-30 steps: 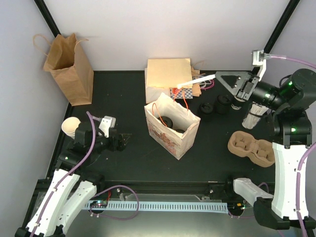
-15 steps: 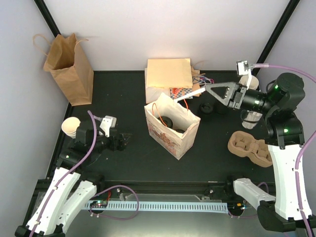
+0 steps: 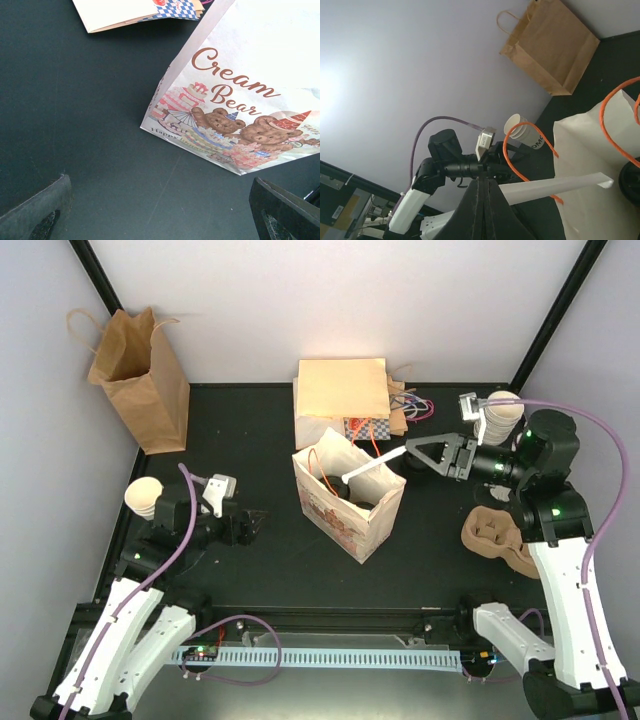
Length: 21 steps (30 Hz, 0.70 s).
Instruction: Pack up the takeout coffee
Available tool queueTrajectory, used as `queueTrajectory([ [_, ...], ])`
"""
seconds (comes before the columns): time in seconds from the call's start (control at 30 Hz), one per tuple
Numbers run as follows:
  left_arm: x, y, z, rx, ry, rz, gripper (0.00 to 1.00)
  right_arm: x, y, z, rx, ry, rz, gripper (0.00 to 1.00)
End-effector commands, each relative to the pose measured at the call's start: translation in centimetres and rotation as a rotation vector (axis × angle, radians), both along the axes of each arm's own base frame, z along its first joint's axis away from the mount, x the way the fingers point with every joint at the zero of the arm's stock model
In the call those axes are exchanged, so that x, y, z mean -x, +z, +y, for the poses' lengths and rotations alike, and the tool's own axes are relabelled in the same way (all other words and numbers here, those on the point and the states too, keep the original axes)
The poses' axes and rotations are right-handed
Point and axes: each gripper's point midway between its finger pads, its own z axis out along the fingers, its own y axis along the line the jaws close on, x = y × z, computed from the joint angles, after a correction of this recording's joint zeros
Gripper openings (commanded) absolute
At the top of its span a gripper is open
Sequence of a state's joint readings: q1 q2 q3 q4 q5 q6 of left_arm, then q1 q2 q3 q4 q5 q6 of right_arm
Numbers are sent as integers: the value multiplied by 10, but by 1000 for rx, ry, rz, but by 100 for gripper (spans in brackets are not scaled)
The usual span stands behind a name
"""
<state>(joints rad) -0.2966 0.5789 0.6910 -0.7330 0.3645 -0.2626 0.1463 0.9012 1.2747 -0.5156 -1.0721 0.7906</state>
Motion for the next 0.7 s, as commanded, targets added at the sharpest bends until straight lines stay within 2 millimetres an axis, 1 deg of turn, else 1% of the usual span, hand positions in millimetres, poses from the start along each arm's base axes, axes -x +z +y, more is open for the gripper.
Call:
queueTrajectory([
  [0.0, -1, 8, -1, 6, -2, -21, 99, -13, -3, 6, -7, -4, -16, 1],
  [0.17, -1, 10, 2, 5, 13, -31, 99, -33, -14, 22, 13, 17, 11, 1],
  [0.27, -1, 10, 2, 5, 17, -34, 99, -47, -19, 27, 27, 9, 23, 1],
  [0.4, -1, 10, 3, 3, 20, -32, 99, -61, -21, 32, 46, 5, 27, 1],
  [0.43, -1, 9, 3, 2, 20, -31, 99, -63, -22, 32, 55, 2, 25, 6],
  [0.47, -1, 9, 3, 2, 20, -29, 99, -65, -23, 32, 69, -3, 24, 19],
  [0.53, -2, 9, 2, 2, 19, -27, 99, -69, -28, 29, 107, -31, 22, 47],
  [0.57, -1, 9, 2, 2, 19, -26, 99, -70, -28, 27, 124, -46, 16, 55],
  [0.6, -1, 9, 2, 2, 18, -25, 99, -70, -30, 25, 140, -60, 13, 61],
  [0.67, -1, 9, 2, 3, 14, -26, 99, -70, -31, 19, 177, -104, -3, 67],
])
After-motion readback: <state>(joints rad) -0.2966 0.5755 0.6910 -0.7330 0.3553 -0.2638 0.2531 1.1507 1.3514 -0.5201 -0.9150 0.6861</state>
